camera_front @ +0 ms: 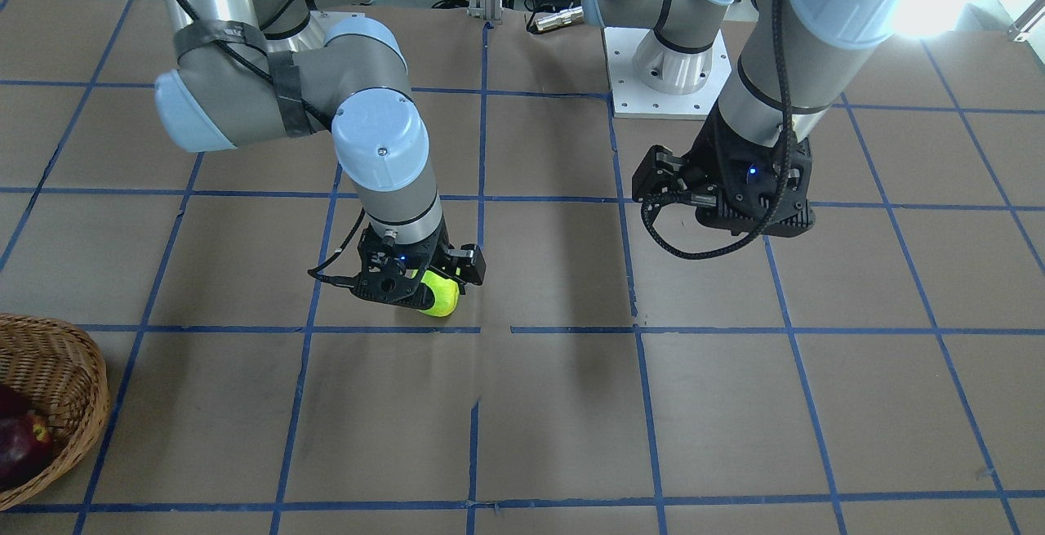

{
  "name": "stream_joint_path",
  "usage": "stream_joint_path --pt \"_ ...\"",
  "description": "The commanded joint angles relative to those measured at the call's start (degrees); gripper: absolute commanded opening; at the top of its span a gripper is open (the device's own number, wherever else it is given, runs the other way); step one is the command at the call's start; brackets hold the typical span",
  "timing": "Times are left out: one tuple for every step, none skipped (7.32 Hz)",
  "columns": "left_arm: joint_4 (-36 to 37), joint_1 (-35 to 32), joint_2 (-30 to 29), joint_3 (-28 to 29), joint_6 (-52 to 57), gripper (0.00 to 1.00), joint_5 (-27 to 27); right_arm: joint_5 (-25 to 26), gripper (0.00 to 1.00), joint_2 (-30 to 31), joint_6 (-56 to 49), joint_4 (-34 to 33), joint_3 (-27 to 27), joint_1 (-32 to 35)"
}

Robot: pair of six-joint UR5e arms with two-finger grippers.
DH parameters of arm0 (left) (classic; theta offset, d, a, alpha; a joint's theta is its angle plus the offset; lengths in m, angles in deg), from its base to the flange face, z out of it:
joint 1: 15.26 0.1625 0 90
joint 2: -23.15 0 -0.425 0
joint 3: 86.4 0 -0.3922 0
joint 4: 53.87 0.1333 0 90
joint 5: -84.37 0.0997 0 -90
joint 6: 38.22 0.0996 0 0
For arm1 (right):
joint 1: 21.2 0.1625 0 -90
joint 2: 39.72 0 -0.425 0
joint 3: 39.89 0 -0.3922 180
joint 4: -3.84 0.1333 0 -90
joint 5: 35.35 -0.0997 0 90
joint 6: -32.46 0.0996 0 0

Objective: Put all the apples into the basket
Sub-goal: 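Lower the right gripper onto the green apple and grasp it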

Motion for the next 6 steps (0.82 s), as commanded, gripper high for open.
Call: stream_joint_path --pt "-0.08 -0.09 1.52 0.16 0.06 1.0 -0.32 2.86 1.0 -0.37 0.84 -8.17 -6.46 0.78" --pt "-0.08 -0.09 1.52 0.07 0.06 1.0 -0.23 2.08 1.0 -0.9 1.19 -8.87 -7.86 0.79" --pt "-0.08 -0.17 1.52 0.15 -0.11 1.0 -0.32 1.9 1.0 -0.99 1.28 -10.53 -8.23 0.79" --pt "-0.43 -0.26 1.44 -0.37 -0.63 1.0 -0.32 1.89 1.0 -1.25 1.28 -10.55 -8.23 0.79" --pt "-0.43 -0.17 2.05 -0.28 -0.55 1.0 -0.23 1.55 1.0 -1.69 1.19 -10.55 -8.58 0.87" --pt "-1.56 -0.35 3.62 1.2 -0.64 1.0 0.38 1.54 0.71 -1.87 1.1 -10.9 -9.28 0.87"
